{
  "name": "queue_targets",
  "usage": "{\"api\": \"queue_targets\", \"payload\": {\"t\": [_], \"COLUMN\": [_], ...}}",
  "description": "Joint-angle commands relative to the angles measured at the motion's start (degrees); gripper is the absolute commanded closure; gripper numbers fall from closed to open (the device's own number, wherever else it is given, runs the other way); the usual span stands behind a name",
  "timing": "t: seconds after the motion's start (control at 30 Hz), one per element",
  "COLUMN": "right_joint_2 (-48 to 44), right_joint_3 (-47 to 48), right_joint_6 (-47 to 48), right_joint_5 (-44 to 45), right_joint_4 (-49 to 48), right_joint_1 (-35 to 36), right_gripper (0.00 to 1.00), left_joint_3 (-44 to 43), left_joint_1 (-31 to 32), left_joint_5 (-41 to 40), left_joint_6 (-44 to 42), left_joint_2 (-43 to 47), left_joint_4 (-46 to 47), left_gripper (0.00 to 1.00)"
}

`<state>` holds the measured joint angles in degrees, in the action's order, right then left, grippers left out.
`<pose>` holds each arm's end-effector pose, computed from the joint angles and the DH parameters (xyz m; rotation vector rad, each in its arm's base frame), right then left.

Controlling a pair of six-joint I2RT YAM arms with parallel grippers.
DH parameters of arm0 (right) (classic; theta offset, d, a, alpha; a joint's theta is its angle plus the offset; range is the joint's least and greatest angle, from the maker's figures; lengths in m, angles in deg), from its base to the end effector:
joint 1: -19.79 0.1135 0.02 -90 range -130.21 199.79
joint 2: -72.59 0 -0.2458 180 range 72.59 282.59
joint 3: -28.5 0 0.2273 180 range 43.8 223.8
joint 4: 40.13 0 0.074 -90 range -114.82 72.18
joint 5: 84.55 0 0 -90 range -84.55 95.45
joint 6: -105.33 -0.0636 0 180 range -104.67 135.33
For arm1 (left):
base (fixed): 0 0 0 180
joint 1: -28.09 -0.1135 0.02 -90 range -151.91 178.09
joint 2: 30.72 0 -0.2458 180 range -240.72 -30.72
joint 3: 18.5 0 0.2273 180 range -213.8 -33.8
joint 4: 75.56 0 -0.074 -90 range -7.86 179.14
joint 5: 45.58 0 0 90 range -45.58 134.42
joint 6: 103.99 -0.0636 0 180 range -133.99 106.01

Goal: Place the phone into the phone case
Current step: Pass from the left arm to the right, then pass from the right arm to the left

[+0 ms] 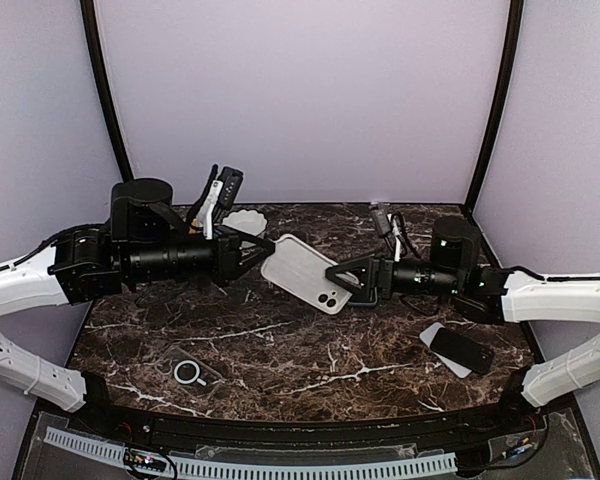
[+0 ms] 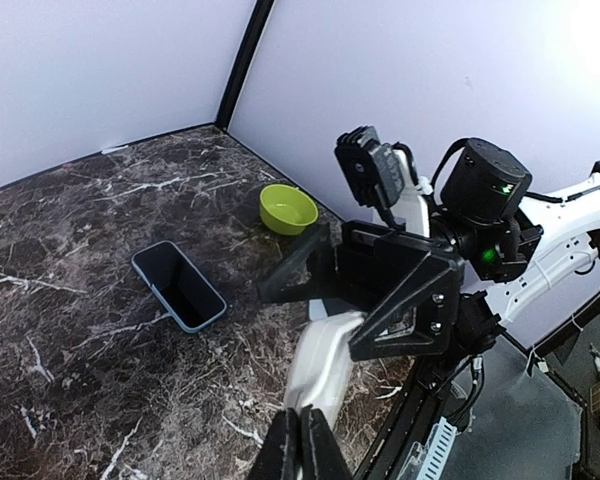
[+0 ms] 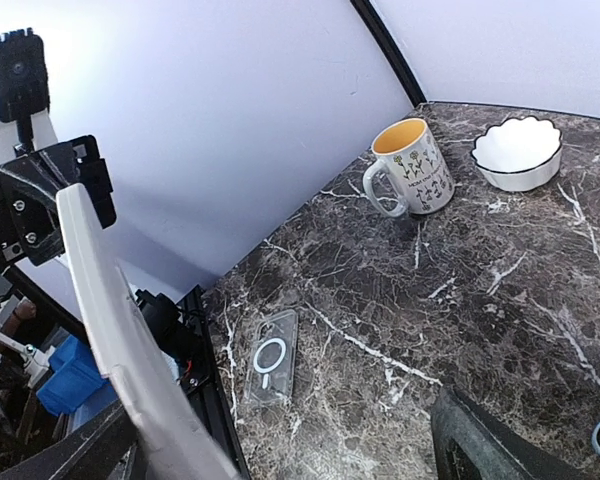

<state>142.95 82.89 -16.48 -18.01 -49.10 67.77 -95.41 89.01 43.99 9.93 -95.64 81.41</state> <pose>0.1735 0.2304 0.2663 -0.5983 1.7887 1.3481 0.1332 -0.2385 0.3570 0.5943 1.7945 -1.0452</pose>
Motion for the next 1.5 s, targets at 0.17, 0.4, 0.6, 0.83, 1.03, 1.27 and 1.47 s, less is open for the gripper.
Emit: {"api": "queue_targets", "payload": {"t": [0.17, 0.4, 0.6, 0.83, 1.03, 1.27, 1.47], "right_joint_2": [-5.28, -5.94, -4.57, -6.08, -6.71, 0.57, 7.49], "right_joint_3": [-4.24, -5.39, -4.64, 0.48, 16.99, 33.23, 42.46], "right_joint_6": [-0.89, -2.47, -4.25, 3.13, 26.45, 37.92, 42.36], "right_joint_5": [-6.52, -9.45, -15.79, -18.17, -9.46, -2.32, -0.24], "right_joint_4": [-12.47, -17.16, -20.73, -8.96, 37.59, 62.23, 71.26], "right_joint_1": [0.09, 0.18, 0.26, 0.74, 1.47, 7.26, 13.06], "right_gripper": [0.07, 0.18, 0.64, 1.0, 1.0, 1.0, 1.0], "left_joint_3": [-2.2, -0.64, 2.75, 5.29, -0.53, -7.74, -9.82], "left_joint_1": [3.01, 3.46, 3.5, 3.58, 3.57, 3.58, 3.67], "left_joint_5": [1.54, 2.49, -0.29, -2.45, -2.9, 2.47, 8.17], "left_joint_6": [-2.74, -2.04, -1.38, -1.19, -11.16, -21.28, -25.07], "left_joint_2": [1.21, 1.4, 3.95, 5.38, 6.72, 1.34, -4.72], "left_joint_4": [6.54, 11.75, 15.49, 12.7, -10.45, -24.19, -24.69], "left_gripper": [1.0, 1.0, 1.0, 1.0, 0.36, 0.13, 0.13]}}
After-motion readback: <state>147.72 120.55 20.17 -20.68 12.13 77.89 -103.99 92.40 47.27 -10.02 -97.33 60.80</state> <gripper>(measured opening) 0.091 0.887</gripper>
